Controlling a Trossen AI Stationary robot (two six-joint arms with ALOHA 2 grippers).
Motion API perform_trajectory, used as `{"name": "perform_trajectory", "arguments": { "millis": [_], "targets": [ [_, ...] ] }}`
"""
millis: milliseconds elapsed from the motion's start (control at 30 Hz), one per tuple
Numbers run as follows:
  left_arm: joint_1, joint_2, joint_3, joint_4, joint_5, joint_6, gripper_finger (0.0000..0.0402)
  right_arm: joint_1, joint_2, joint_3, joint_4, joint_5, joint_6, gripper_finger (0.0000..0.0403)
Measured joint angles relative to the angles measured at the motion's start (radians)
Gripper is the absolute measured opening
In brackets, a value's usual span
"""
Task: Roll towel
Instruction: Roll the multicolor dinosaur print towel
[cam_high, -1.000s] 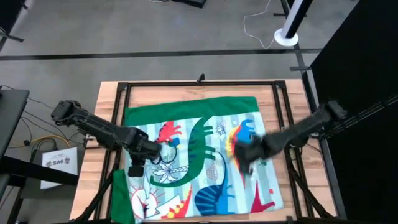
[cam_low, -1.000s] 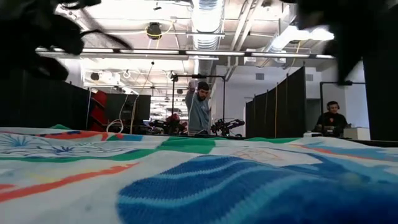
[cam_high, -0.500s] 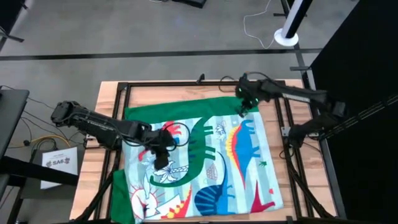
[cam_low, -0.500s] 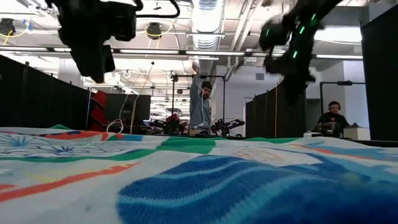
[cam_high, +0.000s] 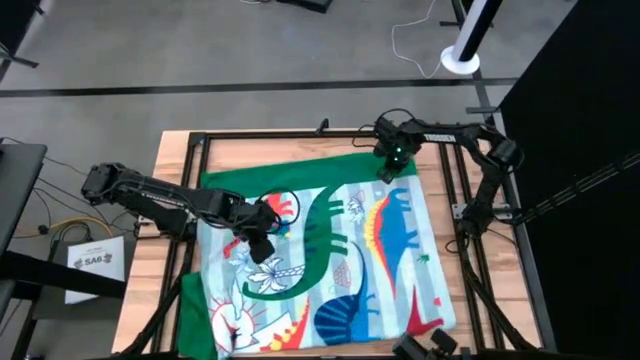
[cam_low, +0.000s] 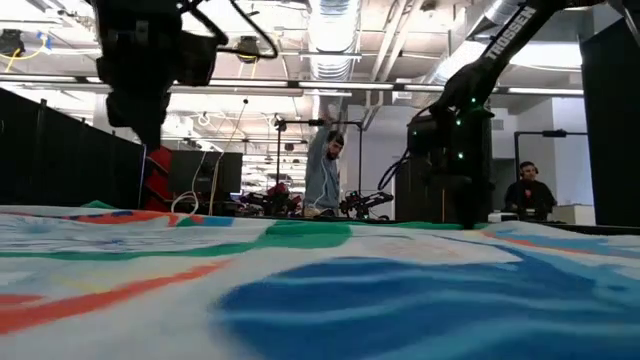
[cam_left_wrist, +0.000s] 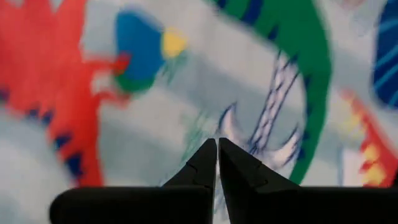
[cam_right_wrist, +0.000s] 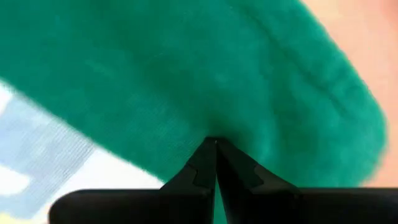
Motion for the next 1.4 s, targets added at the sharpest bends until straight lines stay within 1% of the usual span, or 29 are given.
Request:
{"name": "perform_trajectory", "arguments": {
  "millis": [67,133,233,333,400,533,567,600,700,767,933,1000,1067,1133,1200,1233,1300,1400],
  "targets": [
    [0.007,0.000,0.000,-0.039,-0.002,0.020,0.0004,-0.017,-0.020,-0.005,-0.010,0.090,0.028,0.0000],
    [0.016,0.000,0.000,-0.076,-0.006,0.040,0.0004,-0.025,-0.068,-0.006,-0.021,0.136,0.054,0.0000],
    [0.033,0.000,0.000,-0.090,-0.011,0.078,0.0004,-0.024,-0.148,-0.003,-0.012,0.138,0.089,0.0000],
    [0.050,0.000,0.000,-0.070,-0.025,0.115,0.0004,-0.029,-0.186,-0.003,0.005,0.141,0.110,0.0000],
    [0.065,0.000,0.000,-0.035,-0.034,0.133,0.0004,-0.059,-0.179,-0.003,0.013,0.150,0.121,0.0000],
    [0.081,0.000,0.000,-0.011,-0.037,0.162,0.0004,-0.112,-0.107,-0.003,0.021,0.133,0.130,0.0000],
    [0.081,0.000,0.000,-0.019,-0.028,0.152,0.0004,-0.120,-0.090,-0.003,0.023,0.111,0.130,0.0000],
    [0.081,0.000,0.000,-0.034,0.007,0.132,0.0004,-0.123,-0.075,-0.003,0.025,0.092,0.129,0.0000],
    [0.062,0.000,-0.021,-0.060,0.143,0.047,0.0004,-0.121,-0.034,-0.003,0.041,0.075,0.109,0.0000],
    [0.031,0.000,-0.061,-0.071,0.165,-0.026,0.0004,-0.128,-0.008,-0.003,0.057,0.085,0.092,0.0000],
    [-0.029,0.001,-0.124,-0.108,0.162,-0.160,0.0004,-0.156,-0.008,-0.004,0.050,0.142,0.083,0.0000],
    [-0.041,0.000,-0.151,-0.110,0.130,-0.215,0.0004,-0.159,-0.042,-0.005,0.044,0.142,0.079,0.0000],
    [-0.047,0.000,-0.196,-0.103,0.104,-0.268,0.0004,-0.157,-0.082,-0.004,0.021,0.143,0.076,0.0000],
    [-0.047,0.000,-0.255,-0.086,0.107,-0.312,0.0004,-0.160,-0.110,-0.004,0.016,0.142,0.081,0.0000],
    [-0.048,0.000,-0.312,-0.032,0.119,-0.352,0.0004,-0.169,-0.120,-0.003,0.019,0.142,0.078,0.0000],
    [-0.048,-0.001,-0.333,-0.011,0.132,-0.362,0.0004,-0.174,-0.119,-0.003,0.017,0.139,0.072,0.0000],
    [-0.047,-0.008,-0.364,0.010,0.147,-0.376,0.0004,-0.183,-0.117,-0.003,0.002,0.098,0.061,0.0000],
    [-0.046,-0.004,-0.369,-0.016,0.155,-0.380,0.0003,-0.170,-0.125,-0.004,-0.038,0.064,0.053,0.0000]
  ]
}}
